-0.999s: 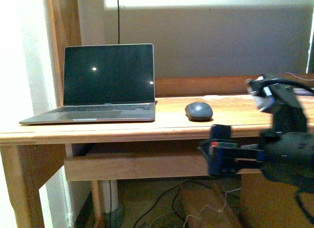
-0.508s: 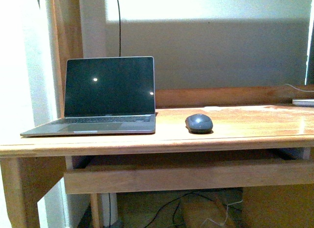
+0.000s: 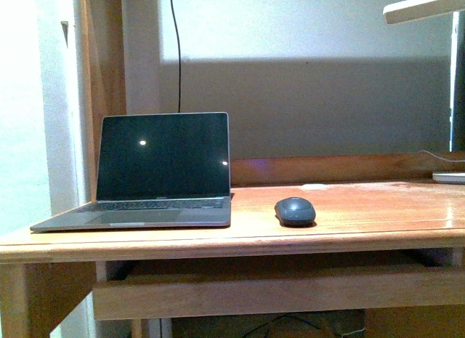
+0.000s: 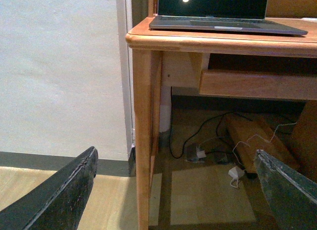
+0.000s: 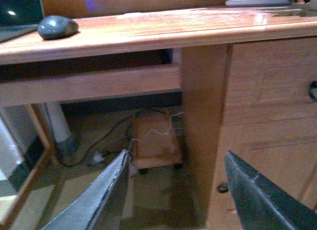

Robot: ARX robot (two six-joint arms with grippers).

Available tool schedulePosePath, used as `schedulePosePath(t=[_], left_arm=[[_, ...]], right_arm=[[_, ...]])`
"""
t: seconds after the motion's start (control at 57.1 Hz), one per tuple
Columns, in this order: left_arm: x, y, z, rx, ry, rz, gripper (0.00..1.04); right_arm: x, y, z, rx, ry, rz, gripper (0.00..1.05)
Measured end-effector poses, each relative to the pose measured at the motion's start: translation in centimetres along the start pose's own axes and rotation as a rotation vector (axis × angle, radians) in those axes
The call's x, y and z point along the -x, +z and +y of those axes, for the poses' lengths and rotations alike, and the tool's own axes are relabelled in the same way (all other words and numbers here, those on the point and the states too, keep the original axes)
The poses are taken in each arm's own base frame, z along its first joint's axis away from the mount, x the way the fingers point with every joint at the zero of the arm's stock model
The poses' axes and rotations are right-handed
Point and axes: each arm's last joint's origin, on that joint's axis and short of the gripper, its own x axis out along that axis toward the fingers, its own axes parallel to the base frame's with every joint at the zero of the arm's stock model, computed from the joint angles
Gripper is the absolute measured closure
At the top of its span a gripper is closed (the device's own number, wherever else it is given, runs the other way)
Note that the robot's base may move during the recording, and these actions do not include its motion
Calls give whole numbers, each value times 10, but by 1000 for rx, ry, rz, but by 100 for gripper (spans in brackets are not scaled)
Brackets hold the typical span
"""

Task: Place mouse

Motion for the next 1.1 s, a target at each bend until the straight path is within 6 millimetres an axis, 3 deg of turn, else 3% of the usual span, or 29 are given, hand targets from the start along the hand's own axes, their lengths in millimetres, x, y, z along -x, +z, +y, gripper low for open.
schedulePosePath(t=[0.088, 0.228, 0.386, 0.701, 0.894, 1.104], left_arm=[[0, 0, 0, 0, 0, 0, 8], [0, 0, 0, 0, 0, 0, 8], [0, 0, 0, 0, 0, 0, 8], [0, 0, 0, 0, 0, 0, 8], [0, 0, 0, 0, 0, 0, 8], [0, 0, 0, 0, 0, 0, 8]], right_arm=[[0, 1, -3, 19, -25, -7, 67], [0, 1, -3, 37, -25, -8, 102], [0, 1, -3, 40, -27, -8, 102], [0, 1, -3, 41, -27, -7, 48], [0, 1, -3, 41, -27, -8, 7], [0, 1, -3, 41, -27, -7, 7]])
